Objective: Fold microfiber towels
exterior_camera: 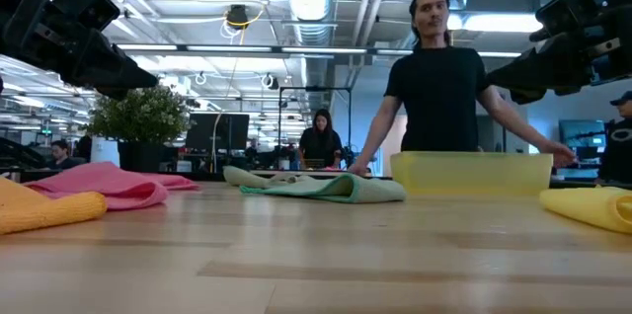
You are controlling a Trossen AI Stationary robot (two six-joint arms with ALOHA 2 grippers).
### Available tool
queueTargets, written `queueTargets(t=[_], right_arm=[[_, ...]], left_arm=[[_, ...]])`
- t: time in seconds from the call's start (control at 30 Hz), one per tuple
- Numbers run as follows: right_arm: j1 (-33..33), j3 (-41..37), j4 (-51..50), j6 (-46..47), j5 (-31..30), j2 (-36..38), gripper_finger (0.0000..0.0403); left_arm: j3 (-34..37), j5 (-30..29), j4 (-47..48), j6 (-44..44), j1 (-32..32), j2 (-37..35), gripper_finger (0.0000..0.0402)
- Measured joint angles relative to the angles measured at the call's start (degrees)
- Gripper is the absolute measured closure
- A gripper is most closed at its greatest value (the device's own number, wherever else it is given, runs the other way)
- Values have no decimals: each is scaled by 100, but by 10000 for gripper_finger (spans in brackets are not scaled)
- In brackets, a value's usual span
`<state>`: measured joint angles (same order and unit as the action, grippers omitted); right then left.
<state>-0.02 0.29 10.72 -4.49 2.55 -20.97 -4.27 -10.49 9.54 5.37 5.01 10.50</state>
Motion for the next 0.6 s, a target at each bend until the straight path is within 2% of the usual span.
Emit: queueTargets(t=[0.47,0.6], right_arm=[[1,-2,0,0,0,-2,333],[-7,-2,0,-184,-21,0,333]], left_arm=[[0,-1,-2,-9,1,0,401],[22,-56,-211,-254,-1,0,401]])
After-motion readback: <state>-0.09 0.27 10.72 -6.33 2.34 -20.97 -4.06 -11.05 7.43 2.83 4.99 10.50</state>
